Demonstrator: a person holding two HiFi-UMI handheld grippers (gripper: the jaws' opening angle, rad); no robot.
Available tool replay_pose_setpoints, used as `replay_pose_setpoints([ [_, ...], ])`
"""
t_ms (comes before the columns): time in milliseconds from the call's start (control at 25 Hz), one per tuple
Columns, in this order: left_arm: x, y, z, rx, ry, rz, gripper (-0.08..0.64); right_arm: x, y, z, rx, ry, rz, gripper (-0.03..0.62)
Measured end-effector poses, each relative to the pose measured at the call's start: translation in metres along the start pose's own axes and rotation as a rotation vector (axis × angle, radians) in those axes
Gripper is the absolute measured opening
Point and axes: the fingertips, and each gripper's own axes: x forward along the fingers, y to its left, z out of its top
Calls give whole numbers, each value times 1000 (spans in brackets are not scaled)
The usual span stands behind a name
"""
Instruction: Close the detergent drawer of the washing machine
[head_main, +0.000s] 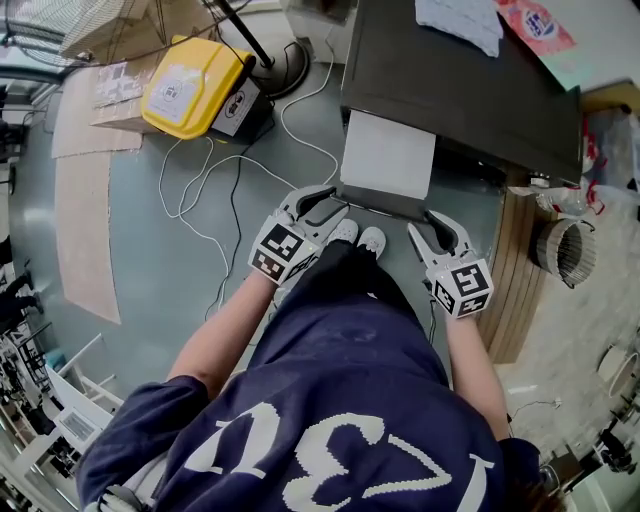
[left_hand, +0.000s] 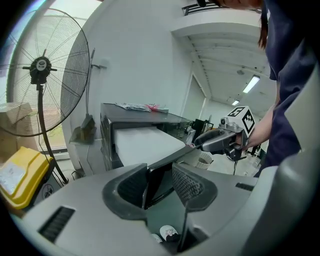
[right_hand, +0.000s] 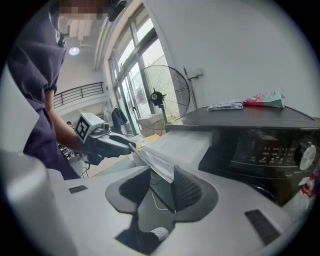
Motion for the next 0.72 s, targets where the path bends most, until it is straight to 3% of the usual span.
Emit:
replay_pose_setpoints([
  [720, 21, 23, 16, -3, -17, 43, 167, 18, -26, 15, -8, -24, -55, 169],
])
